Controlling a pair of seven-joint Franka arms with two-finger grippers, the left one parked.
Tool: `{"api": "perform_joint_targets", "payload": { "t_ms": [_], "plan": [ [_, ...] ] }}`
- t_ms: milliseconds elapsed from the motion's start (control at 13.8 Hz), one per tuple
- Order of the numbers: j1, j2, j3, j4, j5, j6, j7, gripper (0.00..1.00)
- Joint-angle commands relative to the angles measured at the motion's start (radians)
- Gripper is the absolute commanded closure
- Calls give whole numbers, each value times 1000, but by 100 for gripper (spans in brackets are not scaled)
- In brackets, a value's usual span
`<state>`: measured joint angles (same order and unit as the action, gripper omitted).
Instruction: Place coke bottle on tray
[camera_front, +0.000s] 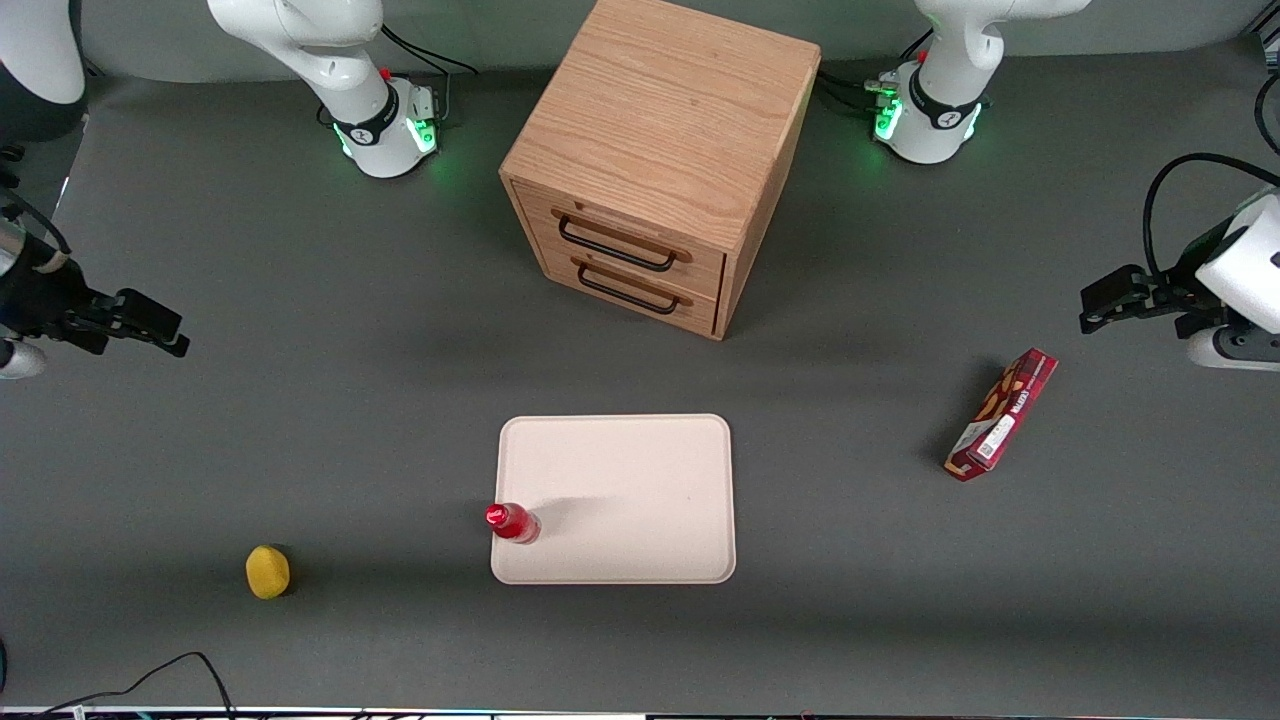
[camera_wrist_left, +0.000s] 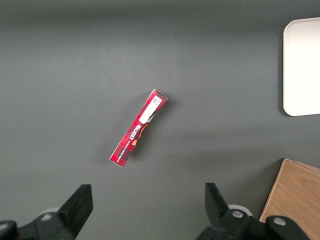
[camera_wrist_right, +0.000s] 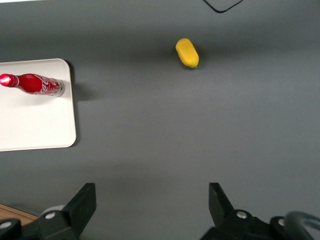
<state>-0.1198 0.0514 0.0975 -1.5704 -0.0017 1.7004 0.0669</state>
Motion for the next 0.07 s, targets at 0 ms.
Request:
{"api": "perform_joint_targets", "payload": {
  "t_ms": [0],
  "plan": [
    [-37,-1,4,67,6,-57,-76,0]
  ]
}}
